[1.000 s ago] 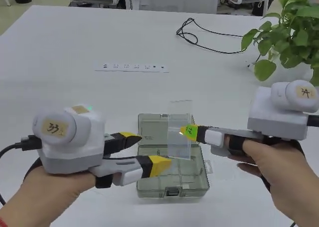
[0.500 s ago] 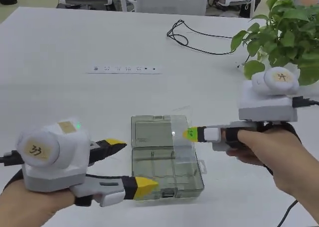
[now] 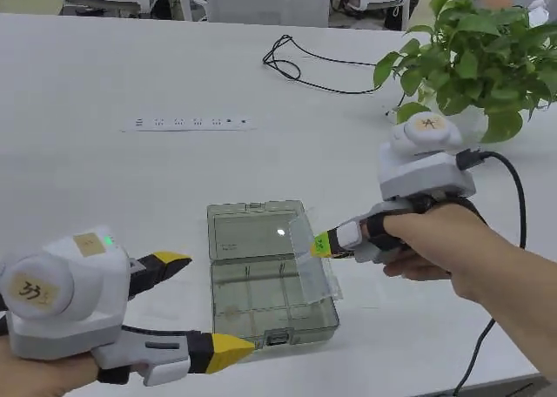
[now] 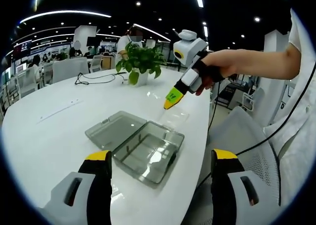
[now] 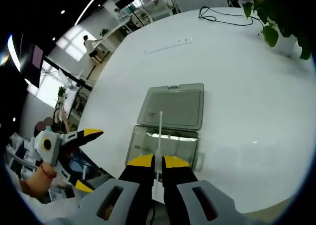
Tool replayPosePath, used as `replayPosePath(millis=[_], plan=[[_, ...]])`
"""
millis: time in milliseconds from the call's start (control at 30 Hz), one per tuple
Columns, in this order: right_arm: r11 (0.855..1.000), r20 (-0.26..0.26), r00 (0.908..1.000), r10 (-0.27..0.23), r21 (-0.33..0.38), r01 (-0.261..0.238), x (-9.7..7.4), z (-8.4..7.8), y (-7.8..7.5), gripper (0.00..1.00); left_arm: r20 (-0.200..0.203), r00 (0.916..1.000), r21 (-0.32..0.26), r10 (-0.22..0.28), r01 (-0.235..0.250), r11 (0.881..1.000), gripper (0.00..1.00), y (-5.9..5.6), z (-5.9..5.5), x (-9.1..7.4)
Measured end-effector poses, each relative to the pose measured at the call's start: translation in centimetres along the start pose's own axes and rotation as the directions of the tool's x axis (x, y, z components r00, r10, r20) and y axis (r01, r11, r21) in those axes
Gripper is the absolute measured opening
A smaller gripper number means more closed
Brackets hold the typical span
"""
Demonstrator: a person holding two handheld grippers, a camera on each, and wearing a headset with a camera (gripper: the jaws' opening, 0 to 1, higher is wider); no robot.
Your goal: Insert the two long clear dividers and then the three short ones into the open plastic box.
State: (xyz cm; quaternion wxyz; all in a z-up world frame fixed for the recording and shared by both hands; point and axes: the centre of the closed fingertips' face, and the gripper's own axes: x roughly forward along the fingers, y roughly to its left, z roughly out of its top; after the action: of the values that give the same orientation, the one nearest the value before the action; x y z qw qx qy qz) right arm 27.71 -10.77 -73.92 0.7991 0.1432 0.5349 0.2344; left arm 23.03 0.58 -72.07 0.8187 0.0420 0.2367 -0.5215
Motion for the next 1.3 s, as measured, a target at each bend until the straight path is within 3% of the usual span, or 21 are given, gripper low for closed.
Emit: replayPosePath(millis=[167,200,333,600,1067,1300], plan=[[0.998,-0.059,0.9982,-0.007,0.067,0.011,0.8,-1.5,0.1,0.07,-0.003,0.9999,0.007,-0.012,0.012,1.0,0.86,-0.2,-0.4,0.0],[0.996,-0.076,0.9971,-0.009,0.086,0.016,1.4,-1.9,-0.5,0.07,-0.003,0.9999,0.01,-0.016,0.016,1.0,0.86,-0.3,-0.4,0.1],[0.993,-0.105,0.9937,-0.037,0.106,0.049,2.2,-2.1,-1.5,0.07,0.003,0.9997,0.01,-0.025,0.025,1.0,0.86,-0.3,-0.6,0.1],[0.989,-0.143,0.9867,-0.077,0.113,0.093,3.2,-2.4,-1.7,0.07,0.011,0.9993,0.009,-0.037,0.037,0.999,0.85,-0.1,-0.6,0.1],[0.983,-0.131,0.9825,-0.133,0.106,0.147,3.9,-2.1,-2.2,0.06,0.036,0.9982,-0.012,-0.048,0.049,0.999,0.85,0.2,-0.2,0.3],[0.981,-0.12,0.9835,-0.136,0.119,0.15,4.4,-2.2,-1.9,0.06,0.037,0.9979,-0.018,-0.053,0.053,0.998,0.85,0.1,-0.2,0.3]])
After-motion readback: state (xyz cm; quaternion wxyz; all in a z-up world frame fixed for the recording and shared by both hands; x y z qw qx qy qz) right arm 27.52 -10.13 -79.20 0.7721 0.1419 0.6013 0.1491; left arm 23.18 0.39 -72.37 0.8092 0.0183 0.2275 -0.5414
